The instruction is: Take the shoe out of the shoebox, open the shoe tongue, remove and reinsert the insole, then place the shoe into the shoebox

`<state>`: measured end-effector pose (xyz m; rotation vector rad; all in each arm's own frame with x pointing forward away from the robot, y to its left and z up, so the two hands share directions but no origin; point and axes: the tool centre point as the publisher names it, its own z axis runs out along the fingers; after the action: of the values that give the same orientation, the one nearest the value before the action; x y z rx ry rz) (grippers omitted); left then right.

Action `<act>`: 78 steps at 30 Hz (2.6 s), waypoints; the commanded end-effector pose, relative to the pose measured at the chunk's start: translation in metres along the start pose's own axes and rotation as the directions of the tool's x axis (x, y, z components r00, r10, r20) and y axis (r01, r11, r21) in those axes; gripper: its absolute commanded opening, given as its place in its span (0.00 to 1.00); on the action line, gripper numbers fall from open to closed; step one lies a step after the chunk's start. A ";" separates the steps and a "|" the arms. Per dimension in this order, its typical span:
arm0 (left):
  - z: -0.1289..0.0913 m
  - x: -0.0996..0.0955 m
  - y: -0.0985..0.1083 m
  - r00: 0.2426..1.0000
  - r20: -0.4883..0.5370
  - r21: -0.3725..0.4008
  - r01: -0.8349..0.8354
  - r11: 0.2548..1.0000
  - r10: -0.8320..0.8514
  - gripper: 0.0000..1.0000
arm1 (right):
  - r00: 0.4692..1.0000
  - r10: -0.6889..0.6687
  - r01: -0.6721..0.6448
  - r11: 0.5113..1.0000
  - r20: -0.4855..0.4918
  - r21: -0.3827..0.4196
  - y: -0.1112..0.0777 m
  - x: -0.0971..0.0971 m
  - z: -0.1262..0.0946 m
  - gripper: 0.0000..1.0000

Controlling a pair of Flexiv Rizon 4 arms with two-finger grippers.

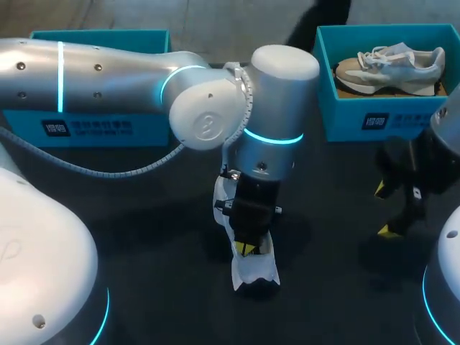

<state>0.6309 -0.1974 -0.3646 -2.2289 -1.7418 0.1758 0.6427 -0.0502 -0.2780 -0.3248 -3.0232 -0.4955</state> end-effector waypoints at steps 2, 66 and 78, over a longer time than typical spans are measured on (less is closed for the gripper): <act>0.015 -0.009 0.004 1.000 -0.026 0.009 0.012 1.000 -0.012 0.00 | 1.000 0.001 -0.001 1.000 0.003 0.001 0.000 0.002 0.000 1.00; 0.022 -0.023 0.019 0.968 0.071 -0.080 0.246 0.966 -0.240 0.00 | 1.000 0.001 -0.001 1.000 0.003 0.001 0.000 0.002 0.000 1.00; 0.017 -0.013 0.015 0.972 0.029 -0.083 0.237 0.968 -0.235 0.00 | 1.000 0.001 -0.001 1.000 0.003 0.001 0.000 0.002 0.000 1.00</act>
<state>0.6370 -0.2092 -0.3801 -2.0655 -2.0460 0.0677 0.6419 -0.0505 -0.2777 -0.3258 -3.0240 -0.4962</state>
